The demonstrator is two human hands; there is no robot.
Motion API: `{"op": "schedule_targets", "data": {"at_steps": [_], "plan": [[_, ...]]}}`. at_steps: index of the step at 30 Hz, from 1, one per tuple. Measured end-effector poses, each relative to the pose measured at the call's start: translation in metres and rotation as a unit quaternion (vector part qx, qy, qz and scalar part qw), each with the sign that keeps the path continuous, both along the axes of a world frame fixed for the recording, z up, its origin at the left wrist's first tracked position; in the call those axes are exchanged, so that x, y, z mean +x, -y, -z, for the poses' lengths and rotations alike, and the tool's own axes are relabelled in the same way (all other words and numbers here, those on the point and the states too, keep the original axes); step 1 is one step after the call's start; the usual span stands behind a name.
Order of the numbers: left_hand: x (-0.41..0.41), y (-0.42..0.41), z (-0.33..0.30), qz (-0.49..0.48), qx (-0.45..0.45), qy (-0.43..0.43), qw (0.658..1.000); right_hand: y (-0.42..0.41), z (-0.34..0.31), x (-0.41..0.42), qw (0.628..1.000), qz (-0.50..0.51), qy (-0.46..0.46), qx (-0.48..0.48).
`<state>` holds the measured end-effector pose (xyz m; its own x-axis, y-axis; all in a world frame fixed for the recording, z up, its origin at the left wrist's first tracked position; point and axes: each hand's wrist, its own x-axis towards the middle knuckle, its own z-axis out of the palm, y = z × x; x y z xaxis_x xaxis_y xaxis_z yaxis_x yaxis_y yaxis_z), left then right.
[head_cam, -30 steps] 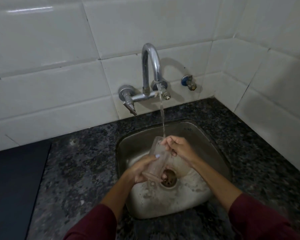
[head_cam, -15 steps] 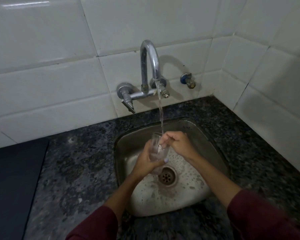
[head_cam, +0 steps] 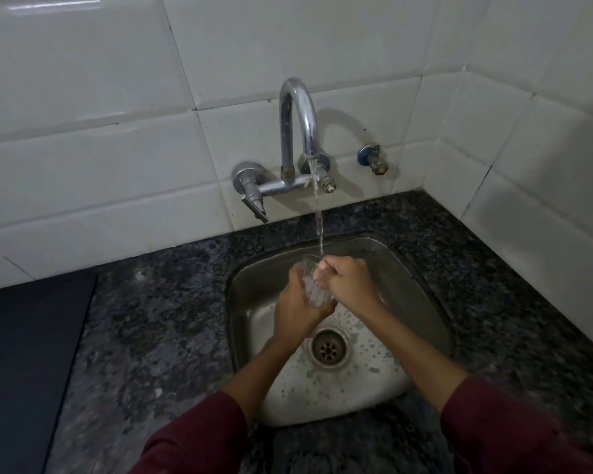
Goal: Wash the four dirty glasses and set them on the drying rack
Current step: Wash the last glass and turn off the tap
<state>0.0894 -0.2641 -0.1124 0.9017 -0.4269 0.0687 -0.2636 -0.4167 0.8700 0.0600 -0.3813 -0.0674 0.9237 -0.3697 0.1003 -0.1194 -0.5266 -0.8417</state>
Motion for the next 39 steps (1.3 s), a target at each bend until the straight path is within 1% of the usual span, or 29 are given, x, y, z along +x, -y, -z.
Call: {"op": "schedule_targets", "data": {"at_steps": [1,2,3,4,5,6,8,9,10,11,13,16,18,19,20,21,22,23,24,26,27,28,29,30,32,35,37,38,39], "plan": [[-0.003,0.001,0.002,-0.008,0.006,0.03,0.999,-0.001,0.002,0.001,1.0,0.007,-0.002,0.006],[-0.003,0.0,0.004,-0.004,0.01,0.037,0.999,-0.001,0.003,0.001,1.0,0.011,0.0,0.026],[-0.001,-0.001,0.005,0.016,0.011,0.019,1.0,0.002,0.003,0.0,0.998,0.008,0.004,0.056],[0.002,-0.004,0.004,0.049,-0.004,-0.026,0.998,0.007,0.003,-0.001,0.996,-0.003,0.009,0.089],[0.008,-0.008,0.003,0.089,-0.046,-0.097,0.99,0.011,0.002,-0.003,0.992,-0.022,0.014,0.121],[0.013,-0.013,0.002,0.123,-0.112,-0.182,0.969,0.015,0.001,-0.006,0.987,-0.046,0.019,0.153],[0.019,-0.021,0.001,0.17,-0.224,-0.328,0.902,0.016,-0.003,-0.01,0.973,-0.08,0.023,0.215],[0.019,-0.021,0.001,0.182,-0.238,-0.357,0.885,0.016,-0.005,-0.011,0.969,-0.086,0.022,0.229],[0.019,-0.02,0.001,0.181,-0.231,-0.359,0.886,0.015,-0.005,-0.01,0.97,-0.088,0.018,0.228],[0.017,-0.019,0.002,0.167,-0.222,-0.344,0.897,0.015,-0.005,-0.009,0.973,-0.086,0.015,0.213],[0.012,-0.014,0.002,0.112,-0.185,-0.285,0.934,0.013,-0.004,-0.007,0.984,-0.068,0.003,0.165],[0.003,-0.008,0.003,0.042,-0.078,-0.136,0.987,0.007,-0.001,-0.003,0.997,-0.026,-0.018,0.064],[-0.005,-0.003,0.004,-0.003,-0.01,-0.045,0.999,-0.001,-0.001,0.0,0.999,-0.012,-0.036,-0.019],[-0.008,-0.003,0.004,-0.015,0.003,-0.018,1.0,-0.003,0.0,0.001,0.999,-0.005,-0.045,-0.028],[-0.009,-0.003,0.005,-0.009,0.006,-0.004,1.0,-0.003,-0.001,0.002,0.999,-0.002,-0.05,0.0],[-0.007,-0.005,0.007,0.015,0.003,-0.013,1.0,-0.002,-0.001,0.002,0.998,-0.002,-0.049,0.05],[-0.004,-0.008,0.006,0.046,-0.018,-0.047,0.998,0.001,-0.002,0.001,0.994,-0.009,-0.044,0.103],[0.001,-0.012,0.004,0.081,-0.057,-0.108,0.989,0.005,-0.003,-0.001,0.988,-0.027,-0.035,0.146],[0.006,-0.018,0.002,0.11,-0.111,-0.179,0.971,0.009,-0.004,-0.003,0.983,-0.051,-0.025,0.176],[0.013,-0.025,-0.003,0.151,-0.206,-0.302,0.918,0.012,-0.007,-0.007,0.971,-0.09,-0.01,0.22],[0.015,-0.027,-0.005,0.165,-0.233,-0.345,0.894,0.013,-0.009,-0.008,0.966,-0.101,-0.007,0.237],[0.015,-0.027,-0.007,0.174,-0.246,-0.369,0.879,0.012,-0.01,-0.009,0.963,-0.106,-0.006,0.247],[0.014,-0.026,-0.008,0.172,-0.245,-0.371,0.879,0.012,-0.01,-0.009,0.964,-0.108,-0.005,0.244],[0.013,-0.024,-0.007,0.163,-0.24,-0.355,0.889,0.011,-0.01,-0.009,0.967,-0.108,-0.003,0.232],[0.009,-0.019,-0.005,0.122,-0.214,-0.301,0.921,0.01,-0.009,-0.006,0.978,-0.095,-0.009,0.188],[0.002,-0.012,-0.004,0.046,-0.107,-0.148,0.982,0.006,-0.002,-0.001,0.995,-0.046,-0.026,0.088],[-0.004,-0.008,-0.003,0.011,-0.029,-0.05,0.998,0.0,0.001,0.003,0.998,-0.024,-0.033,0.04],[-0.006,-0.007,-0.003,0.003,-0.01,-0.019,1.0,-0.003,0.001,0.004,0.998,-0.011,-0.035,0.044],[-0.005,-0.006,-0.001,0.009,-0.001,-0.011,1.0,-0.005,0.001,0.005,0.997,0.003,-0.036,0.066]]}}
